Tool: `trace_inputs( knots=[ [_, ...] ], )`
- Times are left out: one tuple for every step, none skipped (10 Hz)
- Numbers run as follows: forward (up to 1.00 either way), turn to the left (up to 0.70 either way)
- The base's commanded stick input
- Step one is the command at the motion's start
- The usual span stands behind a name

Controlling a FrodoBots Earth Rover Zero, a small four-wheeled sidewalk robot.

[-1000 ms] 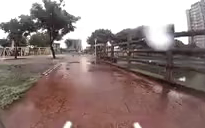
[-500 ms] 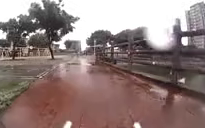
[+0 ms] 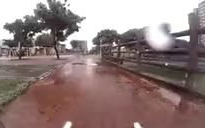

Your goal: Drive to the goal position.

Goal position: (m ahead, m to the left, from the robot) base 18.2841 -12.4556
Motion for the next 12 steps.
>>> trace_inputs(
  knots=[
    [0.50,0.00],
    [0.50,0.00],
    [0.50,0.00],
    [0.50,0.00],
    [0.50,0.00],
    [0.50,0.00],
    [0.50,0.00],
    [0.50,0.00],
    [0.50,0.00],
    [0.50,0.50],
    [0.50,0.50],
    [0.50,0.44]
  ],
)
